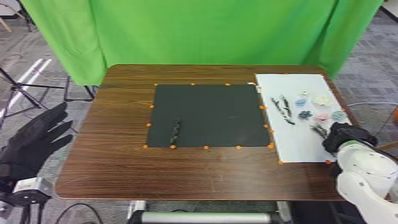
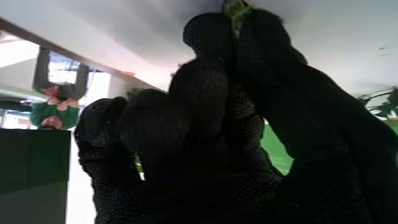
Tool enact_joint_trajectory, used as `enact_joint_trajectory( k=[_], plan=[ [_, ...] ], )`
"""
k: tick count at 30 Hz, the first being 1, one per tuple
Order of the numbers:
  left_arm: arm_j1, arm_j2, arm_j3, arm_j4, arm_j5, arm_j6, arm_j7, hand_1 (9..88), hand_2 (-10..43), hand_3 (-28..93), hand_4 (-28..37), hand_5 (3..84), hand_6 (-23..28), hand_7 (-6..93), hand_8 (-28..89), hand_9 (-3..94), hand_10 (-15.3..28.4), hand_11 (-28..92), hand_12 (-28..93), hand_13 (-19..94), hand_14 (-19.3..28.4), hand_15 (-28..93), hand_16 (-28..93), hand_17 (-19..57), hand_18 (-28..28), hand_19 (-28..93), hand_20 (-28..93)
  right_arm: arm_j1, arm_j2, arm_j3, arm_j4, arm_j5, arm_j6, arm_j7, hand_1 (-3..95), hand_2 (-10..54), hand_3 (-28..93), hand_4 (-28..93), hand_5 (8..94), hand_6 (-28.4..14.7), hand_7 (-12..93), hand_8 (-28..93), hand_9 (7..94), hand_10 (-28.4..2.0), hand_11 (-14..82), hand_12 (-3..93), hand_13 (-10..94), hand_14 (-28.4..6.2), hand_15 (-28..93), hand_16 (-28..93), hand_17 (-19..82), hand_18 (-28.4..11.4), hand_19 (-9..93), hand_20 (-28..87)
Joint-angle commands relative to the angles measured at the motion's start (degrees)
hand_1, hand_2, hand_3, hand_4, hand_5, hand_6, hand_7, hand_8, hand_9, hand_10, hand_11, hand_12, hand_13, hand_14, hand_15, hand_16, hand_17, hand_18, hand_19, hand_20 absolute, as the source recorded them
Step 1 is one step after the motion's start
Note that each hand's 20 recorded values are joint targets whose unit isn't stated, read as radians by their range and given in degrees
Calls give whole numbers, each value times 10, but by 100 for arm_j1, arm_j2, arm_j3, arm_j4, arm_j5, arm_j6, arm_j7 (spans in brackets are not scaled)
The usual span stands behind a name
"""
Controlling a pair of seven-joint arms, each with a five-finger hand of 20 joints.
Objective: Arrange flowers
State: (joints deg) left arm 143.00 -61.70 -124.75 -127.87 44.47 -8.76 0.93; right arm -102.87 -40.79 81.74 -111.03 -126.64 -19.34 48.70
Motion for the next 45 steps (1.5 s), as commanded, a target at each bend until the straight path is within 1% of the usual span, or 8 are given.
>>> enact_joint_trajectory(
  k=[1,6,13,24,32,34,40,45],
  plan=[
    [74,-61,-4,-38,0,13,-38,245,-83,676,-269,206,4,162,-84,155,77,44,248,112,105,71,118,-131,175,313,101,-421,-128,47,80,278,294,-46,433,-95,835,-206,677,-6,559,166,774,-100,596,549,705,-100,815,386,298,-228,868,539],
    [101,-25,-49,-65,13,35,14,243,-83,678,-268,206,3,161,-83,154,78,44,248,112,105,71,118,-131,176,313,101,-489,-127,290,-167,325,637,117,395,-94,866,-155,681,-10,595,192,788,-101,660,521,719,-108,859,398,307,-233,892,550],
    [114,-3,-131,-103,41,15,53,244,-83,677,-268,206,4,161,-83,154,78,45,248,112,105,71,117,-131,175,312,101,-418,-72,596,-698,288,1082,260,382,-94,876,-133,695,-10,592,205,799,-100,678,506,732,-108,869,399,317,-236,903,551],
    [182,-31,-185,-168,77,40,112,246,-87,678,-266,206,4,161,-83,155,77,46,248,112,104,71,117,-130,175,312,100,797,-304,-269,-1066,256,1720,60,369,-95,885,-109,715,-11,577,224,814,-97,679,512,749,-104,873,402,332,-241,919,547],
    [127,-83,-75,-135,139,-46,14,255,-95,671,-262,206,4,162,-83,155,76,46,248,112,103,69,119,-128,174,306,100,2042,-1348,-1832,-617,44,1419,-261,366,-95,886,-98,719,-11,575,230,824,-91,680,516,765,-99,876,404,349,-241,930,548],
    [99,-87,-57,-97,140,-59,-1,256,-95,669,-262,206,4,162,-83,154,76,46,248,112,102,66,119,-127,173,305,100,2229,-1603,-2148,-442,-23,1399,-298,364,-95,887,-95,720,-10,575,230,826,-90,681,517,767,-100,875,404,352,-242,931,549],
    [71,-72,3,-74,109,-45,-72,257,-95,668,-262,205,3,163,-83,154,75,44,250,112,102,63,122,-127,173,303,102,2479,-2305,-2678,87,-312,934,-257,360,-95,889,-94,726,-5,577,230,835,-88,680,518,777,-97,876,404,360,-243,932,555],
    [68,-48,23,-68,107,-37,-62,257,-95,666,-265,205,3,164,-84,153,76,43,251,112,102,63,123,-128,173,302,103,2559,-2673,-2955,458,-417,607,-228,359,-95,889,-94,729,-2,576,230,839,-86,679,519,782,-95,876,404,368,-244,932,560]
  ],
)
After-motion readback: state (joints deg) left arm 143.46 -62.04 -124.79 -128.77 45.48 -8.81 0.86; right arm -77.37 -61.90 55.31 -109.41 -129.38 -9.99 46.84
